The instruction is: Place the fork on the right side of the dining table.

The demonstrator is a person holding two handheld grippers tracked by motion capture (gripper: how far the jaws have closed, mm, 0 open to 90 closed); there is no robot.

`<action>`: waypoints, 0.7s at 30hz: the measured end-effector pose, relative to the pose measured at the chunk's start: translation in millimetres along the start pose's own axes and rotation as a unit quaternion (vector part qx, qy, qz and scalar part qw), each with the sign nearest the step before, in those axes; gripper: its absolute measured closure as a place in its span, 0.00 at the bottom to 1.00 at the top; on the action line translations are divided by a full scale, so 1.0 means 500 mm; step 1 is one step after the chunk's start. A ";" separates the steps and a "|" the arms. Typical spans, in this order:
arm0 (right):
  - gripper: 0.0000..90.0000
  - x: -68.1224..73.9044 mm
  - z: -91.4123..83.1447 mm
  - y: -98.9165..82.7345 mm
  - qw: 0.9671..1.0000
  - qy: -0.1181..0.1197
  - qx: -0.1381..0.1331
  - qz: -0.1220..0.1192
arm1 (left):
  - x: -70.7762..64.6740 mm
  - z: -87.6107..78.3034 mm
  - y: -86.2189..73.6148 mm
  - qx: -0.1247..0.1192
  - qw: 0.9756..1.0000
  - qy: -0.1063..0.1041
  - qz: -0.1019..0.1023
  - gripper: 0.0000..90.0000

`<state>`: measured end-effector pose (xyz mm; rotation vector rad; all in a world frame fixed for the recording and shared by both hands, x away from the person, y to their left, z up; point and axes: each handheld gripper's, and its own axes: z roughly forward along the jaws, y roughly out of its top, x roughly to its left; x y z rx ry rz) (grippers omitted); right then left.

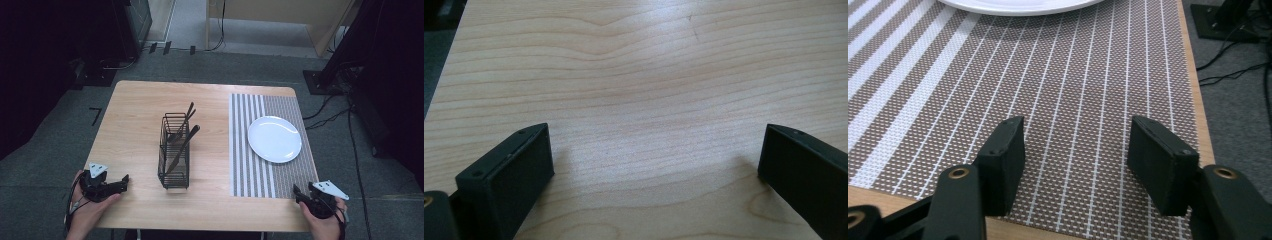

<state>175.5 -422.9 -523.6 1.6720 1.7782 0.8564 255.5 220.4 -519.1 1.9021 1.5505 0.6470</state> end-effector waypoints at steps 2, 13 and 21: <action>0.41 0.002 0.000 0.000 1.000 0.001 0.002 -0.003 | 0.000 0.000 0.000 0.000 1.000 0.000 0.000 0.01; 0.46 0.023 -0.032 0.038 0.998 -0.001 -0.052 0.031 | 0.000 0.001 0.001 0.000 1.000 0.001 -0.001 0.01; 0.56 0.109 -0.053 0.136 0.993 0.034 -0.110 0.022 | 0.000 0.001 0.001 0.000 1.000 0.001 -0.002 0.01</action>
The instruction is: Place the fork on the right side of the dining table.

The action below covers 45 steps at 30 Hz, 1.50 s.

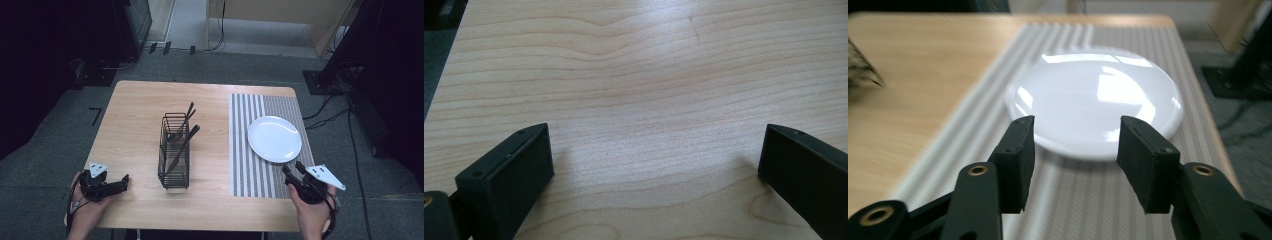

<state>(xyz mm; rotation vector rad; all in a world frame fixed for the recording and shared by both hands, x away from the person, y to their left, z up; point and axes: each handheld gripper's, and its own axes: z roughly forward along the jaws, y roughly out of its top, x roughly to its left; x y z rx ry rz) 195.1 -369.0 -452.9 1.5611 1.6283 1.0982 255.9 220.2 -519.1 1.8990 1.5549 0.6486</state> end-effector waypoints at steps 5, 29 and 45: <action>0.65 0.083 0.033 0.070 0.998 0.053 -0.024 0.003 | 0.000 0.000 0.000 0.000 1.000 0.000 0.000 0.01; 0.94 0.335 0.214 0.215 0.981 0.183 -0.067 0.021 | 0.000 0.000 0.000 -0.001 1.000 0.000 0.000 0.01; 0.93 0.395 0.306 0.213 0.969 0.235 -0.054 0.058 | 0.000 0.000 0.000 -0.001 1.000 0.000 0.000 0.01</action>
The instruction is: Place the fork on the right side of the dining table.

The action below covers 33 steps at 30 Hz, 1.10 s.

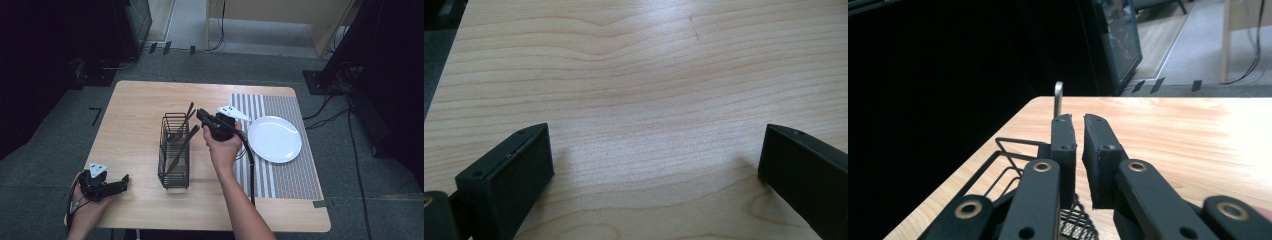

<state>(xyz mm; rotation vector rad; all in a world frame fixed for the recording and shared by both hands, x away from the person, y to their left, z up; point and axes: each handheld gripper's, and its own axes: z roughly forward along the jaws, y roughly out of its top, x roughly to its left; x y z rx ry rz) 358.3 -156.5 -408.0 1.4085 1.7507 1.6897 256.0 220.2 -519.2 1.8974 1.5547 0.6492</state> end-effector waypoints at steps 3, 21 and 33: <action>0.92 0.002 0.010 -0.002 1.000 0.013 0.000 0.006 | 0.000 0.000 0.000 0.000 1.000 0.000 0.000 0.01; 1.00 0.016 0.033 0.002 1.000 0.013 0.005 0.023 | 0.001 0.000 0.000 0.001 1.000 -0.002 0.003 0.01; 1.00 0.029 -0.017 0.040 0.997 0.030 -0.053 0.037 | 0.001 0.000 0.000 0.001 1.000 -0.002 0.003 0.01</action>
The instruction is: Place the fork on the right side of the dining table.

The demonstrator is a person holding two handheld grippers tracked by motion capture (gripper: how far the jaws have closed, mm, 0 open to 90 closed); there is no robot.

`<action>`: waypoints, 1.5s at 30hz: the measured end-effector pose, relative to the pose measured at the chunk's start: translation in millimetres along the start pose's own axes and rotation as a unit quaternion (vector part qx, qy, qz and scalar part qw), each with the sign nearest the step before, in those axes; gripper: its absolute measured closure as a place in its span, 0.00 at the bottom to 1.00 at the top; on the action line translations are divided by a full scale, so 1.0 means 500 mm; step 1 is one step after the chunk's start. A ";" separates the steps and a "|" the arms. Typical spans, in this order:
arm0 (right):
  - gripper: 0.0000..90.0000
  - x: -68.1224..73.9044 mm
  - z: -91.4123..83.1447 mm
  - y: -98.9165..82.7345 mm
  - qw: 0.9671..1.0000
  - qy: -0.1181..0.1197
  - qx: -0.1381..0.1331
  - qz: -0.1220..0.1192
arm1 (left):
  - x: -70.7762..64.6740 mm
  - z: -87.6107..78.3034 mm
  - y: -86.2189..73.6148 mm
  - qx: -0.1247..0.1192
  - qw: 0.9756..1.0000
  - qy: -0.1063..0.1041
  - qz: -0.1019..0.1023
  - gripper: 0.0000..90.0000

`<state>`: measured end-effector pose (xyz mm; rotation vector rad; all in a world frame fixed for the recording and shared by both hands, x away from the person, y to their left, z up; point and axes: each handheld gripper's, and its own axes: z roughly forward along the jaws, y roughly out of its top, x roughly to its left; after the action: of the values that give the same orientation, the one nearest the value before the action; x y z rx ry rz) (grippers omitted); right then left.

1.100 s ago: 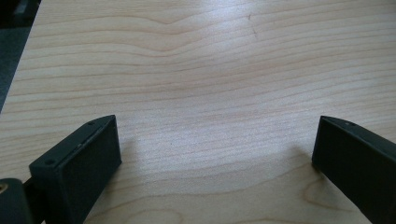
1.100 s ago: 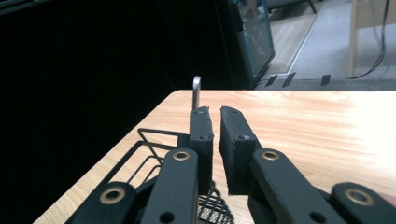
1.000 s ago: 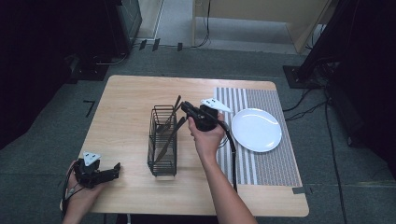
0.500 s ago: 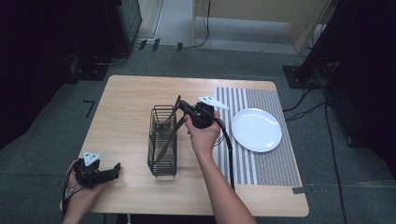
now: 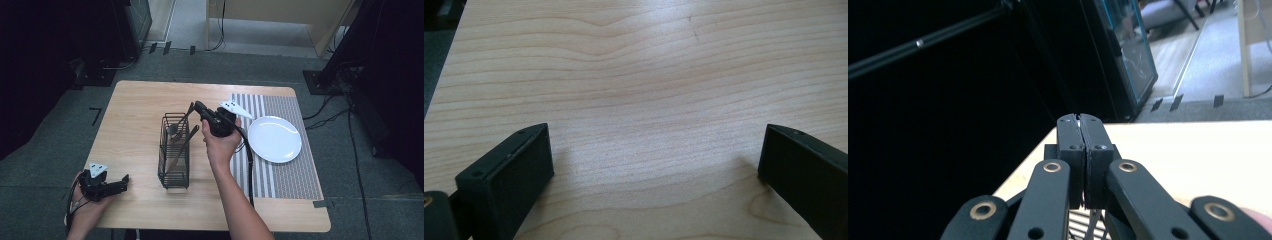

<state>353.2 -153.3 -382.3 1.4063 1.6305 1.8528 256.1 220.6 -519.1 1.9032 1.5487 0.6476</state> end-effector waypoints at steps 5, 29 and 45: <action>1.00 0.004 -0.040 0.043 0.999 0.004 -0.032 0.000 | 0.000 0.000 0.000 0.000 1.000 0.000 0.000 0.01; 1.00 -0.140 -0.248 0.169 0.985 -0.081 -0.150 0.013 | 0.000 0.000 0.000 0.000 1.000 0.000 0.000 0.01; 1.00 -0.392 -0.203 0.112 0.967 -0.195 -0.132 0.100 | 0.000 0.000 0.000 0.000 1.000 0.000 -0.001 0.01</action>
<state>385.6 -377.1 -411.0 1.7257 1.0462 1.6764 256.0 220.5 -519.1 1.9019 1.5503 0.6469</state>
